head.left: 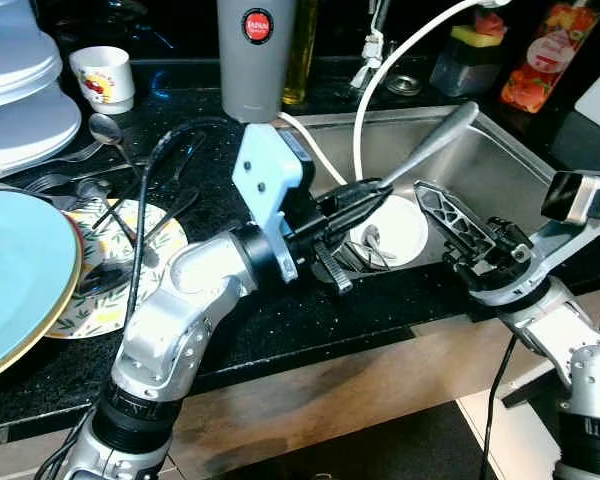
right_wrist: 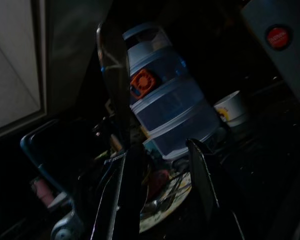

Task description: Kitchen organization

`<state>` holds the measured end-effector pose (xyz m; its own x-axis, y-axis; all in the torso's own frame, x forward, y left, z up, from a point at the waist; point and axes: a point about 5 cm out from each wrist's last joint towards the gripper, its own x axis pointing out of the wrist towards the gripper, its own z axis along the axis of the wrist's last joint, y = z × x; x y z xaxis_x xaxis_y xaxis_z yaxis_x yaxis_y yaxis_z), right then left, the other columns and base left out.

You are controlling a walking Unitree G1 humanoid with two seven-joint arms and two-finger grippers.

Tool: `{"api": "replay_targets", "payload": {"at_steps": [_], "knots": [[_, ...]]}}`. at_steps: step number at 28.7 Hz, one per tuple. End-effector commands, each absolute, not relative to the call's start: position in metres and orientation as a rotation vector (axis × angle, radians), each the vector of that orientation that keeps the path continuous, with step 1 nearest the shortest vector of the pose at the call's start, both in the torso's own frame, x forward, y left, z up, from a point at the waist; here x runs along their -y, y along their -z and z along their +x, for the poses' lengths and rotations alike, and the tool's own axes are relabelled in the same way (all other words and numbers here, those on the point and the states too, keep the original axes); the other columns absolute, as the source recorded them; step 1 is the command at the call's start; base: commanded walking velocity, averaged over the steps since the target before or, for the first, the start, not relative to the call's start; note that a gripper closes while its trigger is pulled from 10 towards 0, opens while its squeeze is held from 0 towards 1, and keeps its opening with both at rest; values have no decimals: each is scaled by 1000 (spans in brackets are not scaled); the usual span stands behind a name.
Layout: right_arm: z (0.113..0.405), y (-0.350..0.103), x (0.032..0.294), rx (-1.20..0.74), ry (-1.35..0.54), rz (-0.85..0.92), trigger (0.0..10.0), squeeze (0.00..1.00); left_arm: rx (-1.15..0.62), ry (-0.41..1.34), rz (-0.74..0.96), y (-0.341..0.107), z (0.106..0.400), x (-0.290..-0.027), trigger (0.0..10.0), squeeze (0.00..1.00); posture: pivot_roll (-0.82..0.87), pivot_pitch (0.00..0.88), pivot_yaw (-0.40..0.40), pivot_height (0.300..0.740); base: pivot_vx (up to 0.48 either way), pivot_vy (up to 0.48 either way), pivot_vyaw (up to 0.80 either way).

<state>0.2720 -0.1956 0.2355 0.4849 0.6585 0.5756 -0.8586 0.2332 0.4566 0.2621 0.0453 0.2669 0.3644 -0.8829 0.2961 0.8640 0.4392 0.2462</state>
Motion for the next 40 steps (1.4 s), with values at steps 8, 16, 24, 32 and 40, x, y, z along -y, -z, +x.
{"api": "replay_targets", "payload": {"at_steps": [8, 16, 24, 32, 40], "knots": [[269, -251, 185, 342, -1090, 843, 10000, 0, 406, 1158, 101, -258, 260, -36, 10000, 0, 41, 69, -70, 740, 0, 0, 0], [275, -247, 187, 349, -1041, 835, 10000, 1000, 419, 1155, 110, -258, 260, -35, 10000, 0, 46, 63, -72, 740, 0, 0, 0], [279, -235, 198, 315, -956, 814, 10000, 0, 459, 1119, 72, -267, 264, -40, 10000, 0, 47, 67, -71, 740, 0, 0, 0], [294, -221, 214, 295, -774, 829, 10000, 0, 487, 1083, 38, -273, 265, -43, 10000, 0, 50, 69, -71, 740, 0, 0, 0], [270, -248, 199, 417, -1048, 871, 10000, 0, 444, 1098, 69, -263, 265, -39, 10000, 0, 48, 68, -68, 740, 0, 0, 0]]}}
